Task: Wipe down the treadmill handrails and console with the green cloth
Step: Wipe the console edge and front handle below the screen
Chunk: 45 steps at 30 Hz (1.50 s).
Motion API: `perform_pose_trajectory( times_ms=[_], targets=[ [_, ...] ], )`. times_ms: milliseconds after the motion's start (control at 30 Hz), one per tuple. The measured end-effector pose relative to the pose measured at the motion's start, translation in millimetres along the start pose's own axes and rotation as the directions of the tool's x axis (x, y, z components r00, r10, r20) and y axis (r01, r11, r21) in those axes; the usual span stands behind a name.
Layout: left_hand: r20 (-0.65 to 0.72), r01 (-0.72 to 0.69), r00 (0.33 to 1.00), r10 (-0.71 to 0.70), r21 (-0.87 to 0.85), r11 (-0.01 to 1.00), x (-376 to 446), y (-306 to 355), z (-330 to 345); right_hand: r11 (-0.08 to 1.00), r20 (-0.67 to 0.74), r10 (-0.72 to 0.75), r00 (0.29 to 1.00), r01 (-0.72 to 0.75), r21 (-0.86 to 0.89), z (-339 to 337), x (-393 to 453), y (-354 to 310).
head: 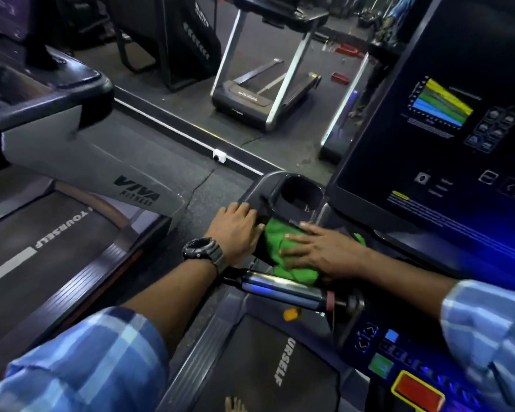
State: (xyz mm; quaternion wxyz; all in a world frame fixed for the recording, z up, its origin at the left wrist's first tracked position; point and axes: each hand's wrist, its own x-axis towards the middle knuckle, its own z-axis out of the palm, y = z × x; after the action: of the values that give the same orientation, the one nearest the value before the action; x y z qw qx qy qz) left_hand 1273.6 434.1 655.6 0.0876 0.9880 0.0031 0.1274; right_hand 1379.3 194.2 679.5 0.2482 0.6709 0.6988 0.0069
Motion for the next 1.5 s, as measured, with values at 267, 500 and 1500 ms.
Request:
perform_pose_trajectory(
  times_ms=[267, 500, 1500],
  targets=[
    [-0.051, 0.133, 0.989, -0.139, -0.116, 0.984, 18.8, 11.2, 9.2, 0.49, -0.039, 0.836, 0.547, -0.714, 0.5, -22.9, 100.8, -15.8],
    [-0.068, 0.093, 0.993, -0.095, -0.042, 0.995, 23.6, 7.4, 6.4, 0.445, -0.062, 0.884, 0.463, -0.796, 0.41, -20.5, 68.7, -10.5],
    [0.089, 0.02, 0.996, -0.002, -0.21, 0.977, 54.6, 12.9, 7.6, 0.003, 0.214, 0.966, 0.146, -0.832, 0.554, -13.5, 116.2, 71.8]
  ],
)
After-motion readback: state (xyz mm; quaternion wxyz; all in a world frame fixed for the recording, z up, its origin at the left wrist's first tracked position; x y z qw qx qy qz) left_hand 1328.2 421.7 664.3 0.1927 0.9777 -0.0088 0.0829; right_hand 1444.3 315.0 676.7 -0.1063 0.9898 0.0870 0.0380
